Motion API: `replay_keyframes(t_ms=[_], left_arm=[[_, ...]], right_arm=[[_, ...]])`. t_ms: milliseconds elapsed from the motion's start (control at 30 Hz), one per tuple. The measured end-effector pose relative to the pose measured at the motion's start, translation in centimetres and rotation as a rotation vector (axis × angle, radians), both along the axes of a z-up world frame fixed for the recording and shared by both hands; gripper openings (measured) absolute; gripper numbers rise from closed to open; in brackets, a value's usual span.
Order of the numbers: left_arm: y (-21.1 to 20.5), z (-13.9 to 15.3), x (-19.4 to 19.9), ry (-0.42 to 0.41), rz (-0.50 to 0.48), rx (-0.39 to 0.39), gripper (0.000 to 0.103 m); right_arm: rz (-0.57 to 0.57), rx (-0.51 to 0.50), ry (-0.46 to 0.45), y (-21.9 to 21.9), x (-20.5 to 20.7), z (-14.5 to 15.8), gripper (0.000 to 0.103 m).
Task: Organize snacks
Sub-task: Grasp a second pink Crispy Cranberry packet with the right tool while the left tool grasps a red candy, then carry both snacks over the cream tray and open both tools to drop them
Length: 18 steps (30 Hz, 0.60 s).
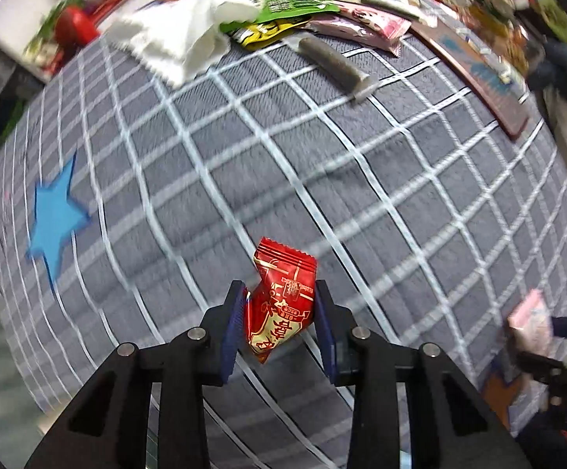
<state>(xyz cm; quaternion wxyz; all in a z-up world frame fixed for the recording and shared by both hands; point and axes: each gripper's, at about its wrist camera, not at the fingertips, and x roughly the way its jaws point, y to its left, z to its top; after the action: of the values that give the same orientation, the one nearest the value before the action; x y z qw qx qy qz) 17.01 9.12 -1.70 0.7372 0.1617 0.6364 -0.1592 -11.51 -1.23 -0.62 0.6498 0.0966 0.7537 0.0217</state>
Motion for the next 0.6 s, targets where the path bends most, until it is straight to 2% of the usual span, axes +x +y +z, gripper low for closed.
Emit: replay_keyframes(t_ms=[200, 400, 600], left_arm=[[2.2, 2.6, -6.3, 0.03, 0.096, -0.072, 0.037], [4.5, 5.3, -11.7, 0.026, 0.183, -0.089, 0.037], [6.6, 7.2, -13.8, -0.008, 0.248, -0.078, 0.038]], right_arm=[[-0.015, 0.012, 0.019, 1.2, -2.5, -0.2, 0.045], [-0.008, 0.017, 0.018, 1.3, -3.8, 0.1, 0.045], [-0.011, 0.033, 0.003, 1.6, -3.7, 1.8, 0.045]])
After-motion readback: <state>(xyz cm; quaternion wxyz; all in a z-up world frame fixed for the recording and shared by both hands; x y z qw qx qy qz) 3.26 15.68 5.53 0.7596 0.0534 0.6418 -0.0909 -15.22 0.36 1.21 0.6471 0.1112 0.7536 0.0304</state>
